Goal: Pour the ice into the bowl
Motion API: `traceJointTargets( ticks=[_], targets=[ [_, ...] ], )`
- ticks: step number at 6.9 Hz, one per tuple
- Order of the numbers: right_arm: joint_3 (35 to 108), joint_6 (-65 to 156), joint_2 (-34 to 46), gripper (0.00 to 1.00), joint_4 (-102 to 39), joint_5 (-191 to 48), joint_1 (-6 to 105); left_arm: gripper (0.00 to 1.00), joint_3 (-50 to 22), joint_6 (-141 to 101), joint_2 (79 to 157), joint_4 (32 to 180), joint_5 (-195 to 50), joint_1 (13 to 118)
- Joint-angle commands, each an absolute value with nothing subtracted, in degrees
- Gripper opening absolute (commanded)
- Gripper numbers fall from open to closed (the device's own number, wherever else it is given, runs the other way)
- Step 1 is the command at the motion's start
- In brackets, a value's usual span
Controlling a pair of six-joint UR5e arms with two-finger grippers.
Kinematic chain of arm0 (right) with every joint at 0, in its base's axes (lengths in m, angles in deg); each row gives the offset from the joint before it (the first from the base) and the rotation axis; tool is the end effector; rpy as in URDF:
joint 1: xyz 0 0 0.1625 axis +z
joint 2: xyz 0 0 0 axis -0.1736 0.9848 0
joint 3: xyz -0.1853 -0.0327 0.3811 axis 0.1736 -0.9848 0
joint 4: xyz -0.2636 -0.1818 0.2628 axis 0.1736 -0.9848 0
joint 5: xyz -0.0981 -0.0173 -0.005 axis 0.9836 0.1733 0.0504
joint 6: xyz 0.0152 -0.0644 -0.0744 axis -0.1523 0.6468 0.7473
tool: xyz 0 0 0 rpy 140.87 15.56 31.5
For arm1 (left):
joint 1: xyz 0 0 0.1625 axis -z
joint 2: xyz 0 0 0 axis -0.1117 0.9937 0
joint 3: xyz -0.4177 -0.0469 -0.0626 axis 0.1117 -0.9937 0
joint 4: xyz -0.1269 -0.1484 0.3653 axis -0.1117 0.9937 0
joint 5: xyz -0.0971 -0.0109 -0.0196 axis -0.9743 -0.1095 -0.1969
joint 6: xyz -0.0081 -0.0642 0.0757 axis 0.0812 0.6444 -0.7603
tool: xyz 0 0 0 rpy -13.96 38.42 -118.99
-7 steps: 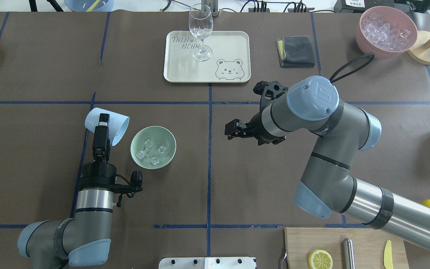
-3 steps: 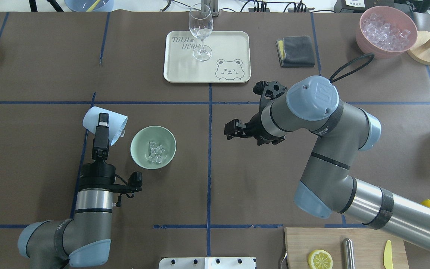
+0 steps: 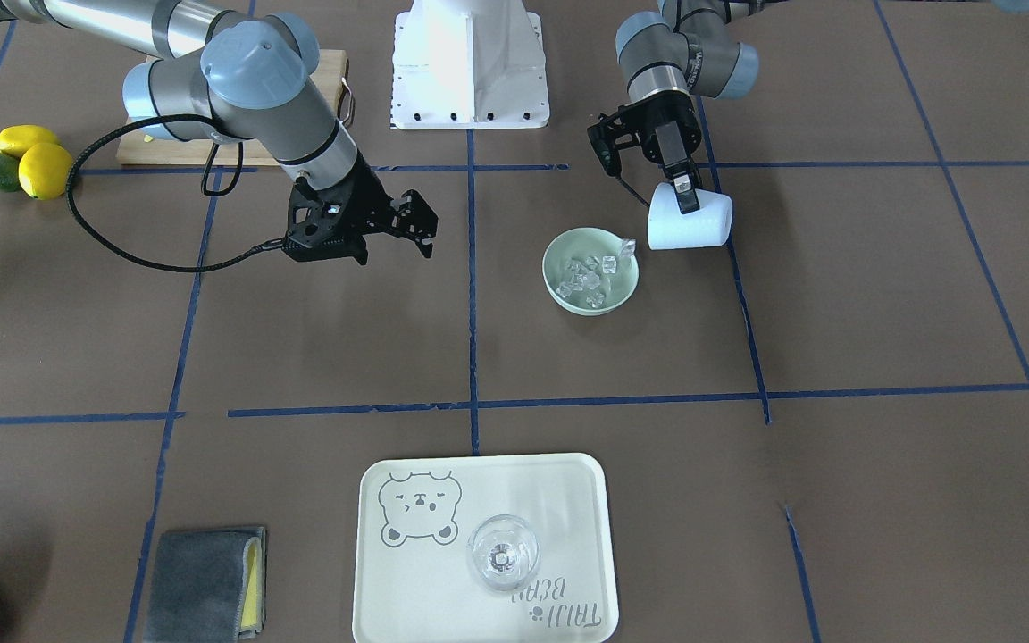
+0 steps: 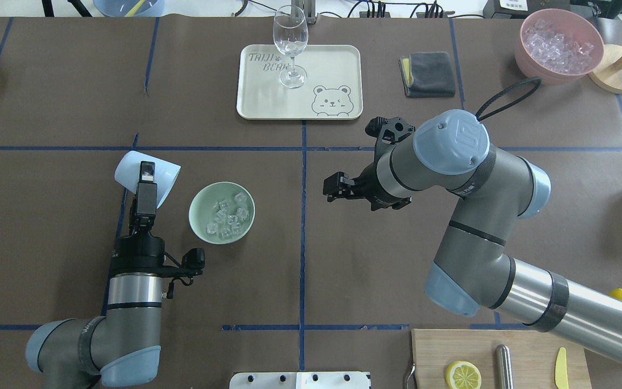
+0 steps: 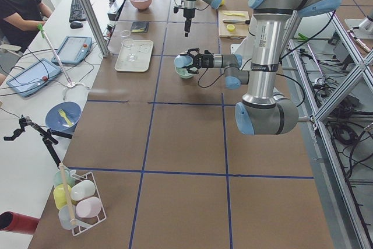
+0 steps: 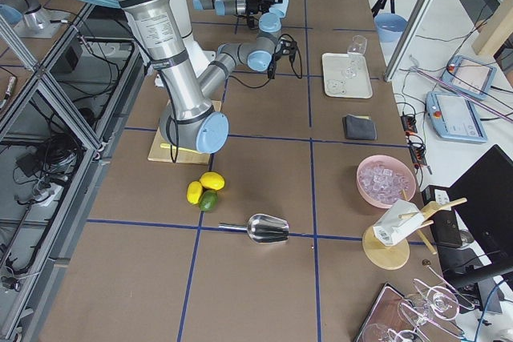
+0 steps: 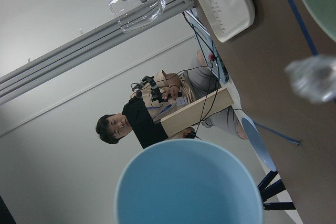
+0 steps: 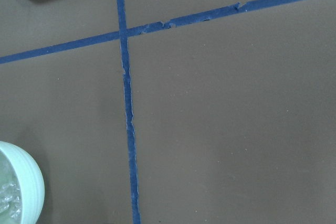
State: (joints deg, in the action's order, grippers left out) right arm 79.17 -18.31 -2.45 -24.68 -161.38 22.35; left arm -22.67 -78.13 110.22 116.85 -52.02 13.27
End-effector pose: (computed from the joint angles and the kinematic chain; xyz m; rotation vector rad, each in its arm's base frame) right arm -0.4868 -0.4202 0.2454 0.0319 -1.0901 0.1439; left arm 0.4739 -0.2914 0.3507 1.2473 -1.0659 0.9431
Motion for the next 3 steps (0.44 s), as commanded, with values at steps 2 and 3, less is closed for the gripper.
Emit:
traceJointTargets(
  ticks=[2,3],
  targets=[
    [79.51,-18.59,-2.47,1.0,-24.66,-161.38,22.26,0.0,-23.05,-79.22,110.25,117.55,-51.55,13.27],
    [79.51,-18.67,-2.47,1.0,-24.75,-161.38,22.26,0.0,-23.23,-79.22,110.25,120.95,-51.55,13.27]
  ],
)
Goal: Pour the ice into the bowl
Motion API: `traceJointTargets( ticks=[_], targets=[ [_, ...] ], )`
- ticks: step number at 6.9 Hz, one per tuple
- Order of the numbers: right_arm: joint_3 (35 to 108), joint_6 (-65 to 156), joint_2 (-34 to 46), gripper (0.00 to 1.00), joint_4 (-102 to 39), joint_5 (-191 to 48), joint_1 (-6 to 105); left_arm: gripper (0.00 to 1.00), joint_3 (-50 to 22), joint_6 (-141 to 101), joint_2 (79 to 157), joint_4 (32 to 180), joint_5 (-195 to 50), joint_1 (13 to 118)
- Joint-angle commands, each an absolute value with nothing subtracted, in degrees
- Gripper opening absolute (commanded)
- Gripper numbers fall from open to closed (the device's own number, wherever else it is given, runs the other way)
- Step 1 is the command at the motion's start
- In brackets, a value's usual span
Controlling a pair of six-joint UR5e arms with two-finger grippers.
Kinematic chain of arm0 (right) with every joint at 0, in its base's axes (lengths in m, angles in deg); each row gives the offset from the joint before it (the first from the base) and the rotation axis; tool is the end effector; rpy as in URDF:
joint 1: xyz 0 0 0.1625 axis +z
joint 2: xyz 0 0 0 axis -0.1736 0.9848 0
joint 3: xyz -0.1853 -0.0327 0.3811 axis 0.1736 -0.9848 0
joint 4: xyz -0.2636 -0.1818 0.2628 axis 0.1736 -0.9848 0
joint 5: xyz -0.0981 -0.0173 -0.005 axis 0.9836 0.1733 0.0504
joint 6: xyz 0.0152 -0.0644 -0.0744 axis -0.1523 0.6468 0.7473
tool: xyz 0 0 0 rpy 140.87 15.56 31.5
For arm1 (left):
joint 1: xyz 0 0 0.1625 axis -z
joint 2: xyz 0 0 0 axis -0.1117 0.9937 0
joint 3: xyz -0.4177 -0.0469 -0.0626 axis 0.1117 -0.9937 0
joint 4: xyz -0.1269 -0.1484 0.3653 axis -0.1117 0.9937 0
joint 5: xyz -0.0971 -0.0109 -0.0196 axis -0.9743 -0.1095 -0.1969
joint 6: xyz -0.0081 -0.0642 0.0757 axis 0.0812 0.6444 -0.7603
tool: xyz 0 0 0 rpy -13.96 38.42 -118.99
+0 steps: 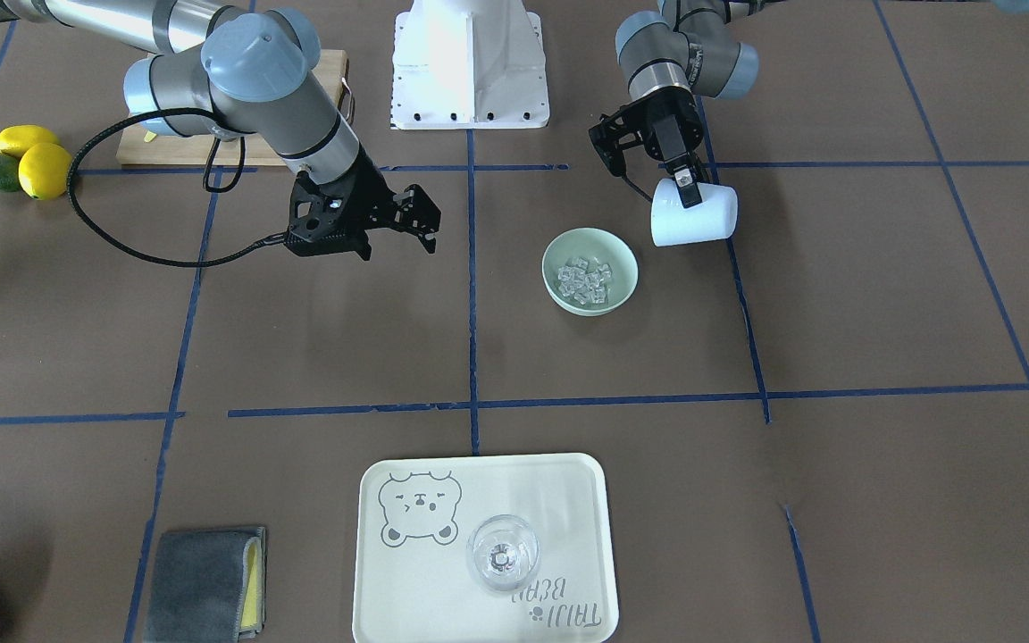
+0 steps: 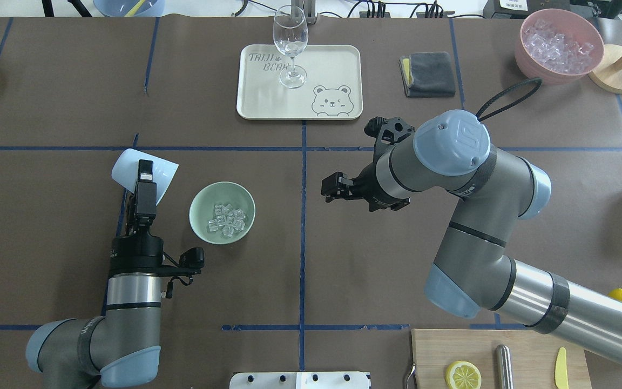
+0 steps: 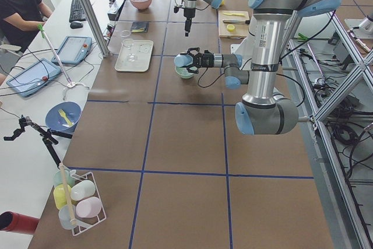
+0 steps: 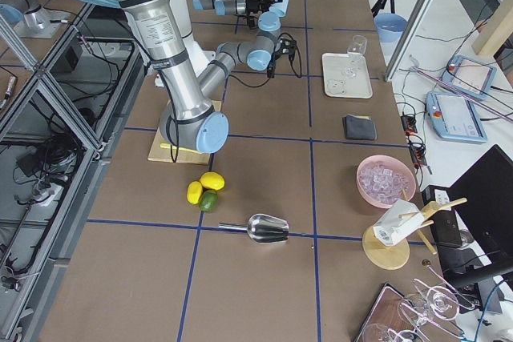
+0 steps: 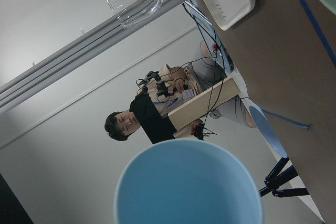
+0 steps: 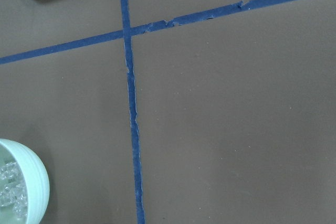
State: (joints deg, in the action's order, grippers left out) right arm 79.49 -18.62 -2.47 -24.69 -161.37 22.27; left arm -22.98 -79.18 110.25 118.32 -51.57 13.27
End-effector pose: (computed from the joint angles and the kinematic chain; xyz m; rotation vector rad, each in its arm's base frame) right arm -0.4861 -0.4187 0.2428 0.0307 -1.0953 0.1460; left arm 0.4699 -0.2910 0.3464 1.2523 -1.0630 0.9265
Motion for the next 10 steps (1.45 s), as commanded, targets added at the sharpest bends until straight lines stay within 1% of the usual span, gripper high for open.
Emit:
traceJointTargets(
  ticks=[1,4,6,8,10],
  targets=[
    [79.51,-18.67,-2.47,1.0,-24.67,-161.29,22.0,0.0,-23.23,-79.3,109.99,125.25,-51.81,13.27],
    [79.51,-18.76,-2.64,1.0,-24.66,-161.11,21.73,0.0,-24.63,-79.31,109.46,128.1,-61.89,13.27],
    [79.51,-18.76,-3.34,1.0,-24.75,-160.94,21.56,0.0,-29.19,-79.31,108.76,128.19,-68.4,13.7],
    [79.42,-18.76,-3.35,1.0,-24.84,-160.67,21.29,0.0,-32.09,-78.26,107.44,128.37,-74.11,14.41],
    [79.6,-18.76,-3.52,1.0,-24.84,-160.67,21.21,0.0,-34.47,-59.47,103.59,128.46,-80.6,15.72]
  ],
)
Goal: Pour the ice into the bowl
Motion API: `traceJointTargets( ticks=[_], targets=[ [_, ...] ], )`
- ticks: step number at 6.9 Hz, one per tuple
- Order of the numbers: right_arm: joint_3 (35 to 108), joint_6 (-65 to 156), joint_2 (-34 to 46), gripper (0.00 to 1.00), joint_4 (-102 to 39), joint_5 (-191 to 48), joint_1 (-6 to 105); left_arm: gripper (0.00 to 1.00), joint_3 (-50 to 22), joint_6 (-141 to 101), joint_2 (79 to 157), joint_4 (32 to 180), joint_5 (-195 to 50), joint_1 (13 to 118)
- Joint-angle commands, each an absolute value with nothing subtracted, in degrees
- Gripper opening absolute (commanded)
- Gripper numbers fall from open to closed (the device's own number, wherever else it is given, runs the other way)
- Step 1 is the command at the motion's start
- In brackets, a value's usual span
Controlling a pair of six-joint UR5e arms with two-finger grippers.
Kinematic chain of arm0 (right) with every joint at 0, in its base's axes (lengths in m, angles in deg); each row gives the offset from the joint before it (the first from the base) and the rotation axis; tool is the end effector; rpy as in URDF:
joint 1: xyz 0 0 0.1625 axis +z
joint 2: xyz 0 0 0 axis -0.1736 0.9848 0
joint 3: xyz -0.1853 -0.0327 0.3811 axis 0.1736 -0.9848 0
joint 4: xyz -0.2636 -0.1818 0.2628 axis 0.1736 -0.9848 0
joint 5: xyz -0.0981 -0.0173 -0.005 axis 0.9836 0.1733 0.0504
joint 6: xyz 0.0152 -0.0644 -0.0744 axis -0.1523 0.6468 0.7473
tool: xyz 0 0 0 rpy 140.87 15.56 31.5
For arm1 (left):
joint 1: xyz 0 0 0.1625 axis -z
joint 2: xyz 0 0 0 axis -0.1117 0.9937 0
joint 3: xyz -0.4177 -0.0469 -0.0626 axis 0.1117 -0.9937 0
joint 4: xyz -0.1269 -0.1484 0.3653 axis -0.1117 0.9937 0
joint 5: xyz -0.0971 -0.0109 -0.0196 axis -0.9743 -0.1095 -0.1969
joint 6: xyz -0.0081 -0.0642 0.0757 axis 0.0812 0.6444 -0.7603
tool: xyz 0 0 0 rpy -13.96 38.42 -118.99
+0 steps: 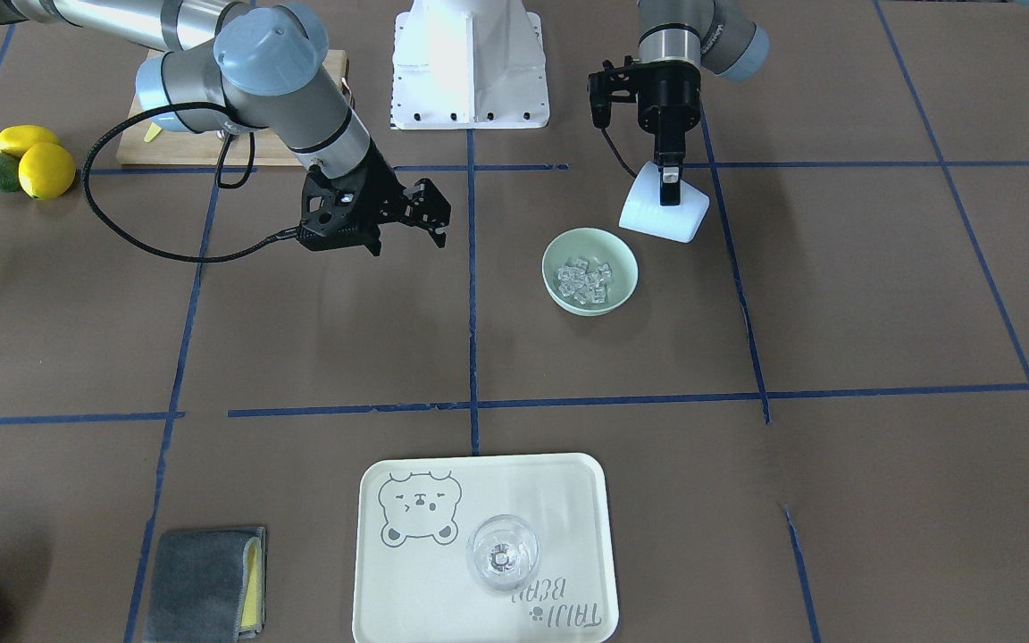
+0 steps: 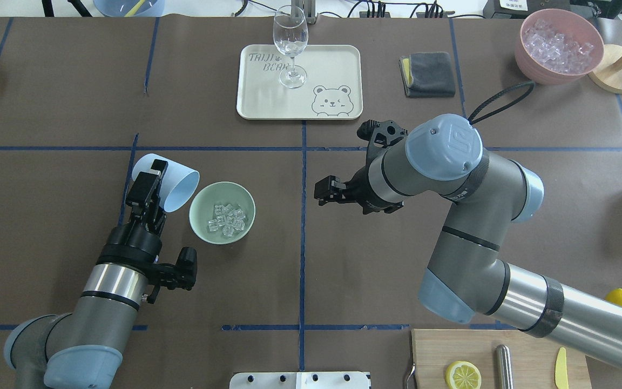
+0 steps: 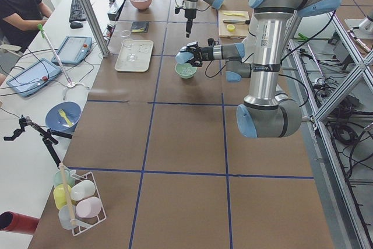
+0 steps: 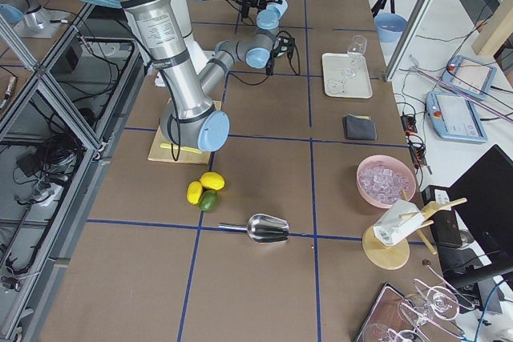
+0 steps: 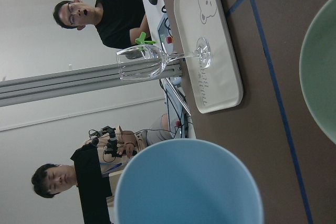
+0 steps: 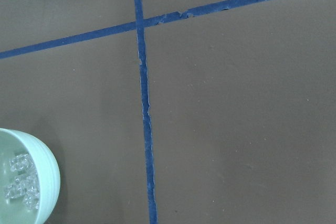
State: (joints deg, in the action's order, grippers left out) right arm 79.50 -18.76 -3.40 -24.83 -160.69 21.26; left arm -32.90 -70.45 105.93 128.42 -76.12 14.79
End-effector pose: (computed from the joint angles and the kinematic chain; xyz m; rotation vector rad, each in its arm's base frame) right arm -0.4942 -0.4118 0.2329 0.0358 -1.1051 0.1352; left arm 0.4310 -0.2892 0.3165 1.4735 -0.4290 0.9142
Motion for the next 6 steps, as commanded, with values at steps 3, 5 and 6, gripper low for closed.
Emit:
traceJointTargets(
  ticks=[3,5,6],
  targets=[
    [78.9,-20.51,-6.15,1.0,-25.19,-158.31,18.41,0.0,-42.89,-33.87,91.22,128.54,-93.18,22.39],
    [78.81,-21.31,-6.69,1.0,-25.28,-157.42,17.43,0.0,-42.83,-20.74,80.51,134.47,-93.83,23.54],
    [78.81,-21.31,-6.86,1.0,-25.19,-157.33,17.17,0.0,-40.74,-16.68,75.93,143.39,-93.92,24.42]
  ],
)
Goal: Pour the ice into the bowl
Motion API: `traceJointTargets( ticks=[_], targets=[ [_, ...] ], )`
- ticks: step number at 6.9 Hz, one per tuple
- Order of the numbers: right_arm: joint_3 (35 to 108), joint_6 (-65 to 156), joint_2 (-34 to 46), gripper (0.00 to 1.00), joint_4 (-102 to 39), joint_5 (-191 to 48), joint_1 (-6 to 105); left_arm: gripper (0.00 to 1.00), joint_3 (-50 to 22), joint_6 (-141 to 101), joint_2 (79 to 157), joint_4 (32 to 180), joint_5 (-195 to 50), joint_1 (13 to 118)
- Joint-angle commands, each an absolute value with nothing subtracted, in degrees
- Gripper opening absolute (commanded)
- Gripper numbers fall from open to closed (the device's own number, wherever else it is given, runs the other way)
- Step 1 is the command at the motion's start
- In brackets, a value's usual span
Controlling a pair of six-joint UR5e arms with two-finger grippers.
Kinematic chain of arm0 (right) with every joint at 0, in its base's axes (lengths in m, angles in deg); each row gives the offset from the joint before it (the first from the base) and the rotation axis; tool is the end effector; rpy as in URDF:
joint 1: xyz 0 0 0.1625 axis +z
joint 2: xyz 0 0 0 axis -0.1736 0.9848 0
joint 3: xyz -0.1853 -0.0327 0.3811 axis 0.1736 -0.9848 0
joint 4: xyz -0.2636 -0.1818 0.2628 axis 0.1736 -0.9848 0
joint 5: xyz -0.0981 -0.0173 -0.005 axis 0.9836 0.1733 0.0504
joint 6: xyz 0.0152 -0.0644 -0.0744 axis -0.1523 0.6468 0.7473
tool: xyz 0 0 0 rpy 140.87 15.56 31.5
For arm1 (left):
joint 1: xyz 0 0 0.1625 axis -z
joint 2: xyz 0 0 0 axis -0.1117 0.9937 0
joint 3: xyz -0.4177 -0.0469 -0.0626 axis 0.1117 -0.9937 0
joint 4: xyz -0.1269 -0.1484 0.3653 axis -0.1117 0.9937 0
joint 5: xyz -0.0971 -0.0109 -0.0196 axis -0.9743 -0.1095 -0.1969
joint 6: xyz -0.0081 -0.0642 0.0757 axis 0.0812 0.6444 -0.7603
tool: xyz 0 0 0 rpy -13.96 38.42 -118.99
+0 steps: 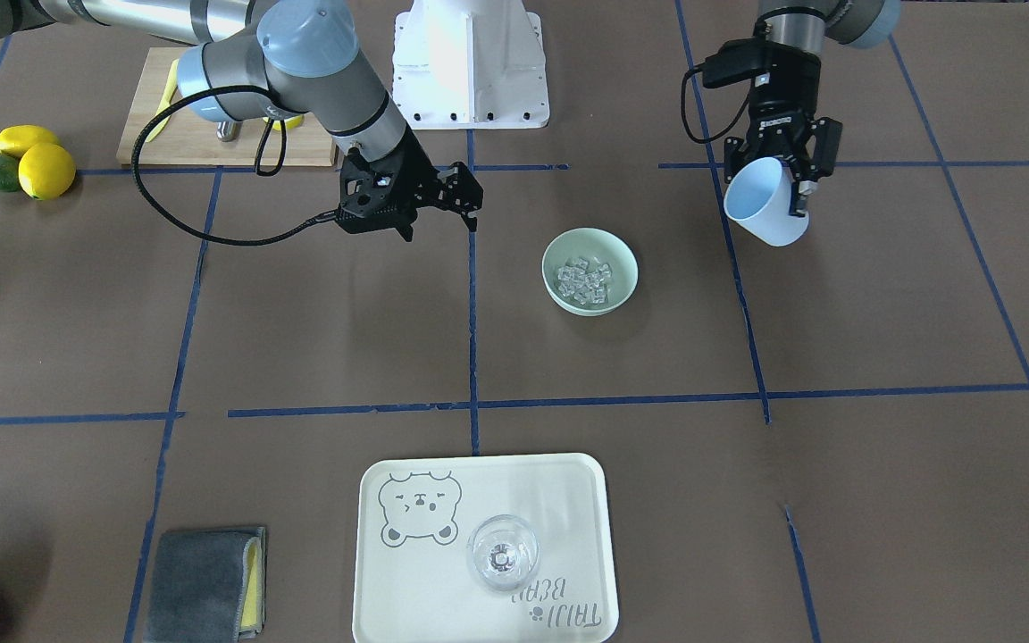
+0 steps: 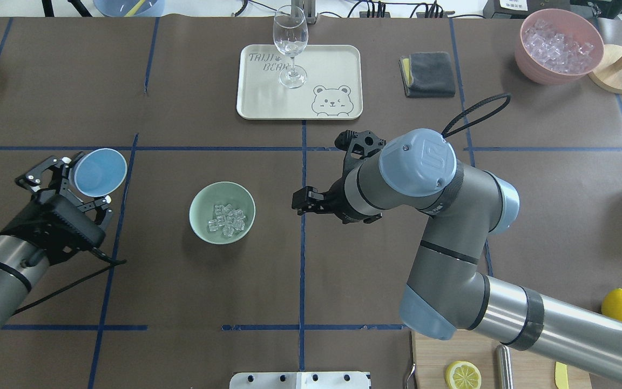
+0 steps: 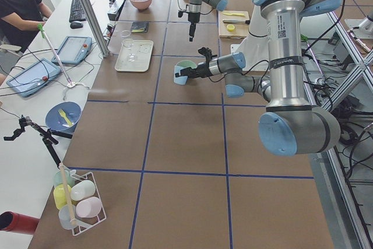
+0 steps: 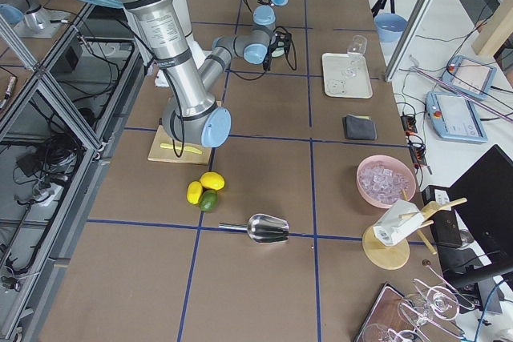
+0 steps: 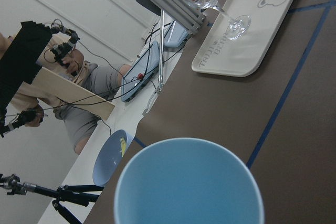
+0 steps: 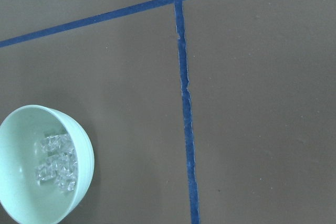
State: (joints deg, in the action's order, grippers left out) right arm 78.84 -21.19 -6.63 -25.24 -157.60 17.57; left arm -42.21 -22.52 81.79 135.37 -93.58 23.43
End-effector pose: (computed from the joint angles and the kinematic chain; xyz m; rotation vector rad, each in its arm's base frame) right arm -0.5251 -0.3876 0.2034 0.0376 -1.1298 0.1361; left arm 0.2844 -0.3029 0.4165 1.3072 0.2198 0.4163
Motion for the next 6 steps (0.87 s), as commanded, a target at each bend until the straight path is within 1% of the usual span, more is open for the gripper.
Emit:
traceJointTargets(
  ticks=[1,3,5,6],
  targets=[
    [78.64,-21.31,-7.64,1.0,-25.19,-157.33,17.08,0.0,-37.59,-7.59,73.62,151.23,-98.96,25.82],
    [77.84,-22.97,-7.92,1.0,-24.84,-156.72,15.94,0.0,-33.8,7.21,73.33,152.01,-100.33,26.89],
    [77.49,-23.07,-8.44,1.0,-24.67,-156.37,15.67,0.0,-32.2,23.62,73.68,152.27,-99.37,26.89],
    [77.49,-22.98,-8.44,1.0,-24.66,-156.37,15.67,0.0,-31.32,27.44,73.86,152.19,-94.49,26.89]
  ],
)
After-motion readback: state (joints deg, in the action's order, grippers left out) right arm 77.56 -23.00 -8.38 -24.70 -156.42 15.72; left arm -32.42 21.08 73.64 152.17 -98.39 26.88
